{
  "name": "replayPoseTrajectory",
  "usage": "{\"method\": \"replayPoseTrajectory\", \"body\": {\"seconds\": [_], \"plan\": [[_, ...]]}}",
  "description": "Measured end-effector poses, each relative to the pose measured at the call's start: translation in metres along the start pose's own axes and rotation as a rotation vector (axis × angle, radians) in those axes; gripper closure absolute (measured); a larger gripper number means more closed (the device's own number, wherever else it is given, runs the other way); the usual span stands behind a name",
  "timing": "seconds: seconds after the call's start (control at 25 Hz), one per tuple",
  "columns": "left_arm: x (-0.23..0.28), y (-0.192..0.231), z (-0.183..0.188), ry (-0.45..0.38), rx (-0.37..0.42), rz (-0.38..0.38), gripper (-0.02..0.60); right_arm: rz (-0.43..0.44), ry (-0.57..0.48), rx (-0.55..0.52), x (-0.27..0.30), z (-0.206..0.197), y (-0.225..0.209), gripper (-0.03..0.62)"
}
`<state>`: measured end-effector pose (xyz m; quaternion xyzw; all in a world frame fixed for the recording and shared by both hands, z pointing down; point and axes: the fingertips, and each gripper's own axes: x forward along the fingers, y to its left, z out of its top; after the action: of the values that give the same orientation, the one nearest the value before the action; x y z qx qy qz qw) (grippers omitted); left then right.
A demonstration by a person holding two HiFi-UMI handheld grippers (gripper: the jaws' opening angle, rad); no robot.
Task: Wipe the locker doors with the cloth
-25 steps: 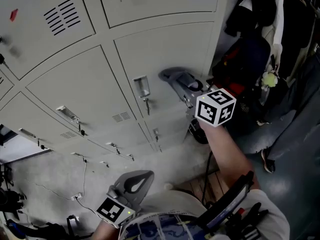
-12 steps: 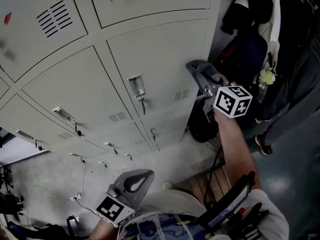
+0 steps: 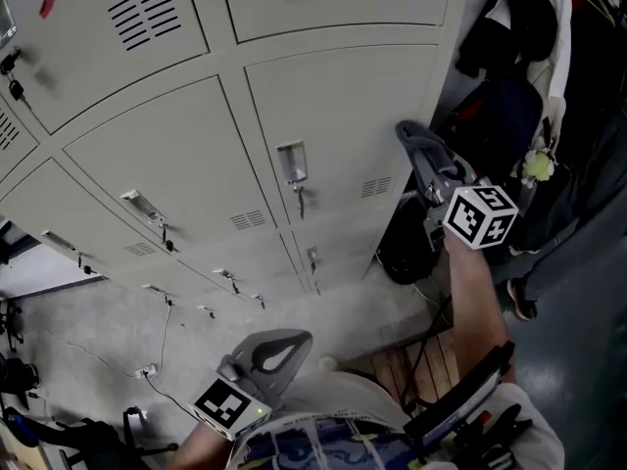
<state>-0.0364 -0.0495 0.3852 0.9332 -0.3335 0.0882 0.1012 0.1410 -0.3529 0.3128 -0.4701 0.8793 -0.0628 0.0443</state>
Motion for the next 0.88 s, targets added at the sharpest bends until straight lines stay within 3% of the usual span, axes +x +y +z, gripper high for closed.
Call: {"method": "replayPoseTrajectory", "body": {"seconds": [0.12,0.32,0.48,0.64,0.88], "plan": [[-0.004,0.002,0.0,-0.001,0.005,0.006,0.58,0.099,0.015,-0.048,0.0,-0.002,0.048,0.503],[-0.011,0.002,0.0,-0.012,0.013,0.024,0.58,0.288,0.064,-0.034,0.02,-0.027,0.132,0.503],[-0.019,0.005,-0.001,-0.015,0.012,0.052,0.58,0.39,0.106,-0.03,0.041,-0.048,0.184,0.503],[-0.031,0.01,-0.002,-0.021,0.009,0.089,0.58,0.448,0.136,-0.014,0.064,-0.063,0.216,0.503],[-0.042,0.018,-0.002,-0.035,-0.006,0.128,0.58,0.429,0.156,0.001,0.079,-0.074,0.214,0.503]]}}
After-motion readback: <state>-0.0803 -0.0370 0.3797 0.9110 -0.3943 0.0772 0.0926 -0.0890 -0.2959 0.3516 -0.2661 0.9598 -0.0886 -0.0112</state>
